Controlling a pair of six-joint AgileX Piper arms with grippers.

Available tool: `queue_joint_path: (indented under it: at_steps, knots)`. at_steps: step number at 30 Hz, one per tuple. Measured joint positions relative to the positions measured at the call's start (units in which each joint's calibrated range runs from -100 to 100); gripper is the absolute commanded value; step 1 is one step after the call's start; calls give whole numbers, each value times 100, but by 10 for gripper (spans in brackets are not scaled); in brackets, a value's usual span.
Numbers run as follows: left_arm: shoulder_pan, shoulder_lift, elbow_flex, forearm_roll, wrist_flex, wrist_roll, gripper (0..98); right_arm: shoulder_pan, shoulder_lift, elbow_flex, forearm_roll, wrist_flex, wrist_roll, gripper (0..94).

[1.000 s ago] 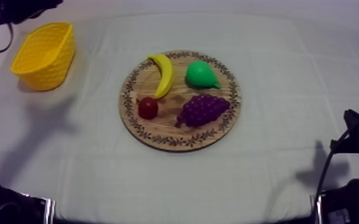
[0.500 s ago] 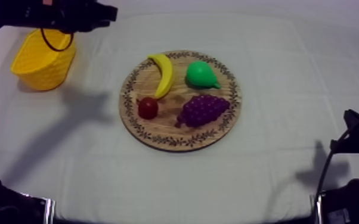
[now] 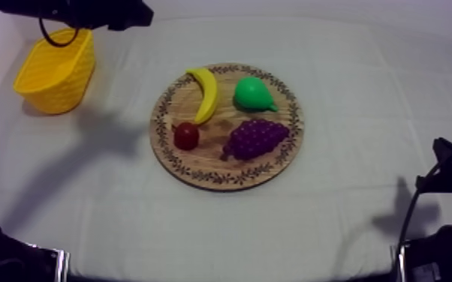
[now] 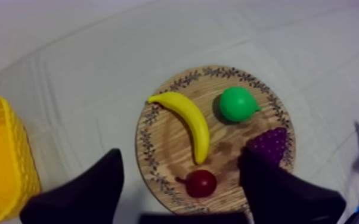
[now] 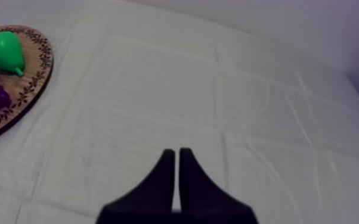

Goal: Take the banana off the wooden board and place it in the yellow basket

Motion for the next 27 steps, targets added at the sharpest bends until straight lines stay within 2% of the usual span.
queue_joint_path:
  at_steps: [7,18,27]
  knots:
    - [107,570,-691,36,434,302,855,0,0,0,0,10,0,6]
    - [266,1870,-1559,144,1049,893,871,0,0,0,0,10,0,6]
    - [303,3028,-2482,240,1657,1113,879,0,0,0,0,10,0,6]
